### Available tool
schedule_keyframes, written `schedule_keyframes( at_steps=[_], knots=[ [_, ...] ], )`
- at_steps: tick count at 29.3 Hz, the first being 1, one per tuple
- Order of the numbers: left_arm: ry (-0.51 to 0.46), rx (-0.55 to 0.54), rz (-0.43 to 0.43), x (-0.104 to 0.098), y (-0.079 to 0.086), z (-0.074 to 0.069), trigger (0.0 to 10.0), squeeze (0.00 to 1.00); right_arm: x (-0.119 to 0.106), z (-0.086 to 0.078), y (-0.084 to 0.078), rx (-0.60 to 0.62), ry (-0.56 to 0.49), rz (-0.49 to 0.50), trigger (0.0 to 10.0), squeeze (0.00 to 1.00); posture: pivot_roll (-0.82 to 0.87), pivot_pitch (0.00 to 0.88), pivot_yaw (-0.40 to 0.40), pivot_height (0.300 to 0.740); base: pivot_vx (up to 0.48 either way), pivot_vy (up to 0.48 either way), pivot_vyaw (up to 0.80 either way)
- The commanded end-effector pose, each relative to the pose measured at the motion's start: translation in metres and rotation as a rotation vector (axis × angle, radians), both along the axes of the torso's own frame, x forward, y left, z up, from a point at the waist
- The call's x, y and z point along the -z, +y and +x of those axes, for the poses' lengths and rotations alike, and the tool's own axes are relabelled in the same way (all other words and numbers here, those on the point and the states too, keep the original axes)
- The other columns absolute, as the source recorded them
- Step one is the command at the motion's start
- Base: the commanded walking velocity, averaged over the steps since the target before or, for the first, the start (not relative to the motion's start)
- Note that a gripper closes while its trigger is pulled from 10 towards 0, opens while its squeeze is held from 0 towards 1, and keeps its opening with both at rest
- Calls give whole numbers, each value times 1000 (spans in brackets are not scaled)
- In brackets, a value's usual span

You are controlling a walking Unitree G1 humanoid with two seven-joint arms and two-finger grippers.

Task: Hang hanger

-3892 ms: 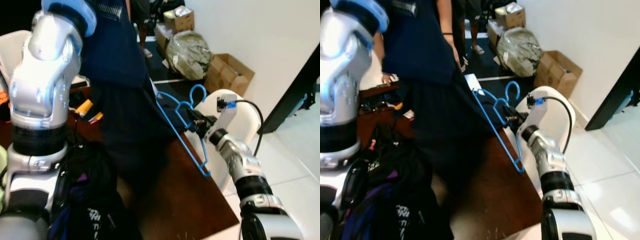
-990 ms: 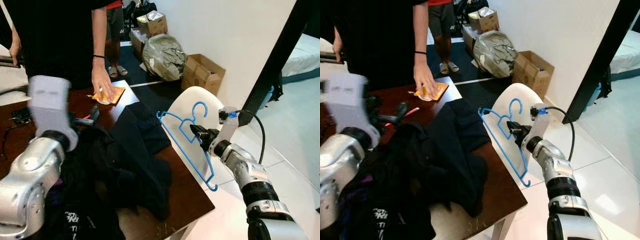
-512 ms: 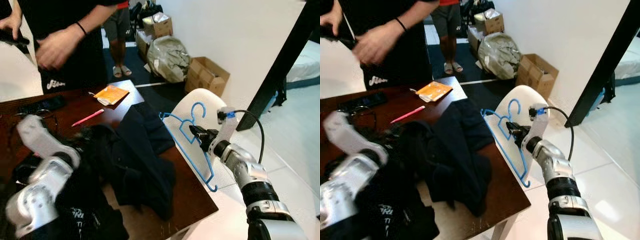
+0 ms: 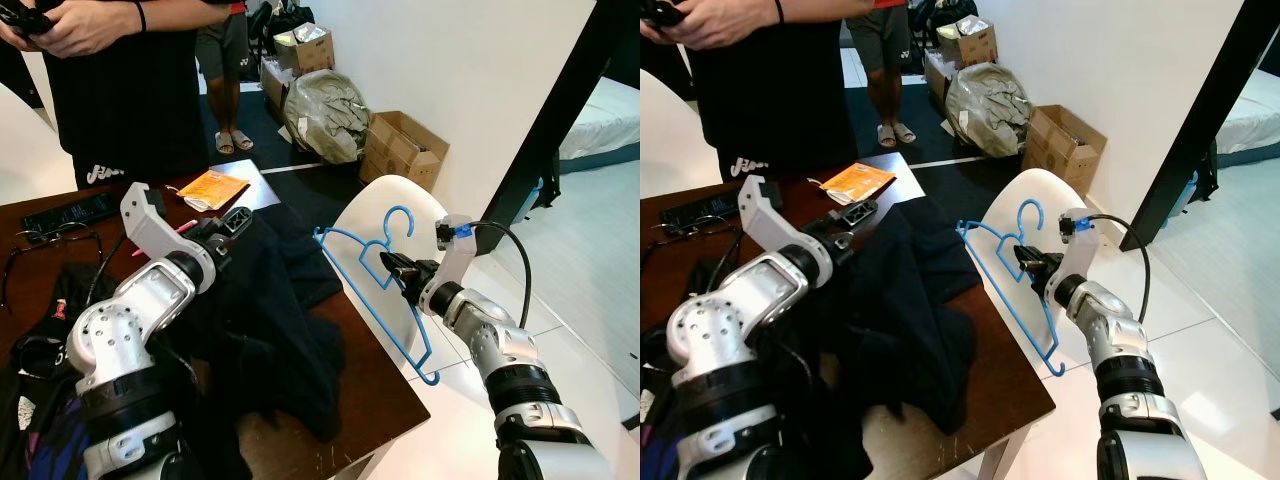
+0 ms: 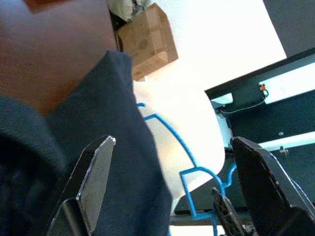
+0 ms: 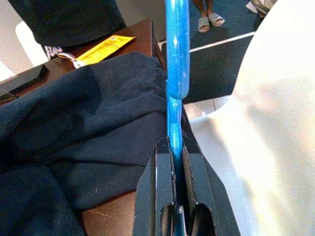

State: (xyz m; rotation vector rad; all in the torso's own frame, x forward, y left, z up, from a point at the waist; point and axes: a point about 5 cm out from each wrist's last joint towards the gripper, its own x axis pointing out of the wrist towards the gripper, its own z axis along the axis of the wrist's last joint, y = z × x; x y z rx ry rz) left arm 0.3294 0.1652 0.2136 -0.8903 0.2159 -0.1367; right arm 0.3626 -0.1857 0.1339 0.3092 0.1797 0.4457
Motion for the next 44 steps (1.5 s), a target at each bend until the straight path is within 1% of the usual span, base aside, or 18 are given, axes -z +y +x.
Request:
schedule_keyframes(
  at_steps=[1,3,5,9,10,14,16,17,21,22,28,30,31,32,33,37,41,44],
  knots=[
    [18,-10,-29,0,-4,3,10000,0,1,-1,-1,1,8,-6,10000,0,74,42,-81,740,0,0,0],
    [86,-79,-80,7,-7,1,10000,0,2,-2,-2,5,9,-4,10000,0,74,48,-79,740,0,0,0],
    [124,-101,-108,11,-7,0,10000,0,2,-2,-2,5,10,-2,10000,0,74,48,-79,740,0,0,0],
    [133,-145,-119,12,-6,-4,10000,0,2,-2,-1,5,12,0,10000,0,74,49,-79,740,0,0,0],
    [130,-181,-128,10,-4,-7,10000,0,2,-2,-1,5,13,2,10000,0,73,54,-77,740,0,0,0],
    [125,-236,-150,2,0,-12,10000,0,1,-1,-1,7,14,7,10000,0,76,63,-76,740,0,0,0],
    [125,-236,-150,2,0,-12,10000,0,1,-1,-1,7,14,7,10000,0,76,63,-76,740,0,0,0],
    [116,-306,-180,-5,8,-17,10000,0,0,-1,0,1,14,8,10000,0,68,66,-71,740,0,0,0],
    [111,-352,-206,-10,13,-21,10000,0,0,-1,1,-2,14,9,10000,0,64,73,-69,740,0,0,0],
    [119,-369,-231,-10,13,-22,10000,0,-1,0,1,0,14,11,10000,0,67,81,-74,740,0,0,0],
    [151,-368,-264,-5,13,-20,10000,0,-2,-1,0,6,12,15,10000,0,53,86,-66,740,0,0,0],
    [186,-353,-278,2,11,-14,10000,0,-3,-1,-2,12,11,19,10000,0,50,96,-69,740,0,0,0],
    [186,-353,-278,2,11,-14,10000,0,-3,-1,-2,12,11,19,10000,0,50,96,-69,740,0,0,0],
    [188,-324,-297,1,6,-7,10000,0,-3,-2,-2,13,11,19,10000,0,44,95,-70,740,0,0,0],
    [187,-314,-303,0,4,-5,10000,0,-3,-2,-2,14,11,19,10000,0,44,95,-70,740,0,0,0],
    [198,-296,-315,0,0,0,10000,0,-3,-2,-3,14,12,17,10000,0,43,94,-71,740,0,0,0],
    [243,-249,-347,7,-11,9,10000,0,-4,-4,-5,18,12,15,10000,0,21,101,-63,740,0,0,0],
    [249,-246,-350,9,-12,11,10000,0,-4,-4,-6,23,13,16,10000,0,16,102,-63,740,0,0,0]
  ],
)
